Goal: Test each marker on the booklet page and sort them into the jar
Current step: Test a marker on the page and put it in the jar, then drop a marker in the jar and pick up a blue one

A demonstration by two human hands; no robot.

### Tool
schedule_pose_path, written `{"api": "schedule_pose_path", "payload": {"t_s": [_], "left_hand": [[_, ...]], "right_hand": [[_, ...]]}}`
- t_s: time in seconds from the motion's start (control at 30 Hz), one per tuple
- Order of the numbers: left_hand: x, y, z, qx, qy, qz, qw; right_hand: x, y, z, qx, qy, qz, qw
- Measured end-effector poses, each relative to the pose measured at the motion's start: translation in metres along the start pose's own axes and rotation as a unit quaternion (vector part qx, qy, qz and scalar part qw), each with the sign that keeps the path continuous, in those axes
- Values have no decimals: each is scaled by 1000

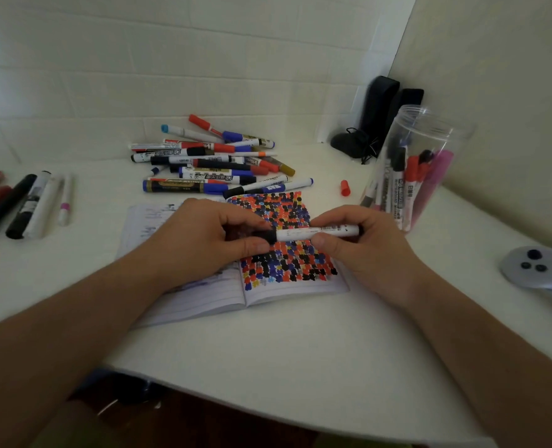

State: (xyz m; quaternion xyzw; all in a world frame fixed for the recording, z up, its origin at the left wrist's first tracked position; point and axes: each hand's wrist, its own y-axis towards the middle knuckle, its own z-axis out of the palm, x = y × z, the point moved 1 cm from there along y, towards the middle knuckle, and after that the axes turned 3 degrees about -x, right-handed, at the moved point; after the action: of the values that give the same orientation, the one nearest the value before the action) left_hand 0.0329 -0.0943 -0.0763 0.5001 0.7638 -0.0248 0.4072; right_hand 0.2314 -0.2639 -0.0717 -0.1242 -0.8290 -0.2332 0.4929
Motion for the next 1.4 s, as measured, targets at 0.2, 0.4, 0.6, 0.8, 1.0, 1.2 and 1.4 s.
{"api": "schedule_pose_path", "payload": {"t_s": [0.2,0.4,0.6,0.8,1.0,1.2,1.4], "left_hand": [[-2,-5,0,-47,23,70,996],[0,-5,0,-47,62,112,991],[-2,-3,-1,-77,44,76,993],[0,-3,0,-66,29,52,996],[5,-2,0,-100,-37,19,994],[4,2,0,-24,-8,-13,1000],[9,8,10,41,206,80,974]], "right_hand": [[3,2,7,7,-27,-12,1000],[3,4,12,16,-32,5,999],[11,2,7,38,-23,34,998],[22,0,-7,66,-115,8,991],[66,16,26,163,-333,-79,926],[82,25,13,80,-193,-93,974],[115,45,-101,-316,30,-166,934]]}}
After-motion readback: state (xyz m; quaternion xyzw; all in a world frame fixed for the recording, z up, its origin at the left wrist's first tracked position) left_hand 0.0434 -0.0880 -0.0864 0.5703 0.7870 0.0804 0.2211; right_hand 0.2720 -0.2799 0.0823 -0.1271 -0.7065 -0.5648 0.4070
